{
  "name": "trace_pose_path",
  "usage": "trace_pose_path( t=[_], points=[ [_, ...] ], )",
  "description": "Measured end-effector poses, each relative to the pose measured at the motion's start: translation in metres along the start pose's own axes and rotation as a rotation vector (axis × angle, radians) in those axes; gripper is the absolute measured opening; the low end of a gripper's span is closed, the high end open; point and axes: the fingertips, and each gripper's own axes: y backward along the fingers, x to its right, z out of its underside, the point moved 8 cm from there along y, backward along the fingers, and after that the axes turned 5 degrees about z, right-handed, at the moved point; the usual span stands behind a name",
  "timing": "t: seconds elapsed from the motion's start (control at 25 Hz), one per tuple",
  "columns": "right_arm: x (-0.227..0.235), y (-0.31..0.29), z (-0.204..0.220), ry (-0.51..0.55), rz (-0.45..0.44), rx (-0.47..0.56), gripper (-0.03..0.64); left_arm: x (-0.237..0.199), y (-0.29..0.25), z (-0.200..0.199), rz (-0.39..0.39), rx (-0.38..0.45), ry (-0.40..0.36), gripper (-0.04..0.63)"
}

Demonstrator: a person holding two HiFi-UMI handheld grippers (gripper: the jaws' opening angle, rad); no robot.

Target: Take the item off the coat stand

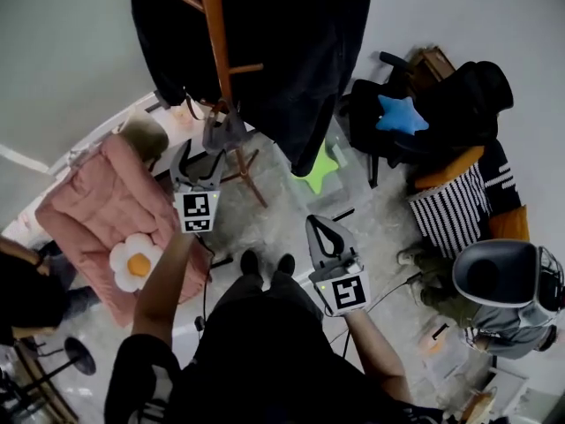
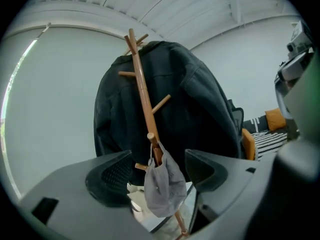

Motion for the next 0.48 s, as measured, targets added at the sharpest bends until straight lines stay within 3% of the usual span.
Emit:
trace_pose_path(
  t=[0.48],
  points=[
    [0.051, -0.041, 0.013, 0.002, -0.084, -0.061, 0.018, -0.001, -0.071, 0.046, -0.042, -0.102, 0.014, 0.327]
  ],
)
